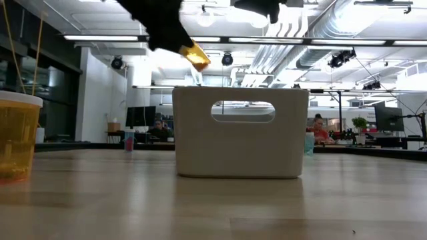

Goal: Pick and place medicine bottles into bin by pill shape (circle, oval)
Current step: Put the orange capsule bottle into the blue bin

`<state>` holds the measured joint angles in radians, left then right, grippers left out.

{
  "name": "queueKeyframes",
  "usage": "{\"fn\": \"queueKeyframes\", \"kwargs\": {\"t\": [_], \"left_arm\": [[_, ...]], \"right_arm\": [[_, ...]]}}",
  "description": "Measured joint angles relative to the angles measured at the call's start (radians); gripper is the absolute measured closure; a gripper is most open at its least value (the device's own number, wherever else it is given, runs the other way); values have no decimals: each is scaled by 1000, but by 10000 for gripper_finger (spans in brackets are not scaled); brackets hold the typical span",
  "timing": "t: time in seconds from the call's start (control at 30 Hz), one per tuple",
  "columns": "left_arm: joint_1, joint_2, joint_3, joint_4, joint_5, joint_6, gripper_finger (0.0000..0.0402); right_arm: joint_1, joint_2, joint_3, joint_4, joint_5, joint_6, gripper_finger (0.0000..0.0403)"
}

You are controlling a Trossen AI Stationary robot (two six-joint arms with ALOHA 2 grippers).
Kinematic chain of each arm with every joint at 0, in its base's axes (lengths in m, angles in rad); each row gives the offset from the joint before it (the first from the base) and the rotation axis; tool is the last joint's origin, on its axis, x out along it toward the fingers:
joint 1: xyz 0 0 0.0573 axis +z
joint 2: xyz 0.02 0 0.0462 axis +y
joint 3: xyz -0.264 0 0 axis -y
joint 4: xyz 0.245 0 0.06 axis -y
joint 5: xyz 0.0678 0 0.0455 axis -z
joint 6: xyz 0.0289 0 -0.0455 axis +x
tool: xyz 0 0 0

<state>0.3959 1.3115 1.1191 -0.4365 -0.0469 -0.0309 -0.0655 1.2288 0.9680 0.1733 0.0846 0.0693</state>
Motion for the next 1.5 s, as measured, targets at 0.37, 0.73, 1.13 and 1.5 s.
{"fn": "queueKeyframes", "kwargs": {"t": [0.37,0.73,1.13,1.5], "left_arm": [[25,419,288,-286,35,244,203],[25,539,312,-334,32,270,203],[25,559,312,-365,1,274,203],[25,559,312,-380,1,287,203]], "right_arm": [[0,-7,0,-22,24,1,121],[0,-7,0,-65,38,1,121],[0,-7,0,-68,38,1,121],[0,-7,0,-68,38,1,121]]}}
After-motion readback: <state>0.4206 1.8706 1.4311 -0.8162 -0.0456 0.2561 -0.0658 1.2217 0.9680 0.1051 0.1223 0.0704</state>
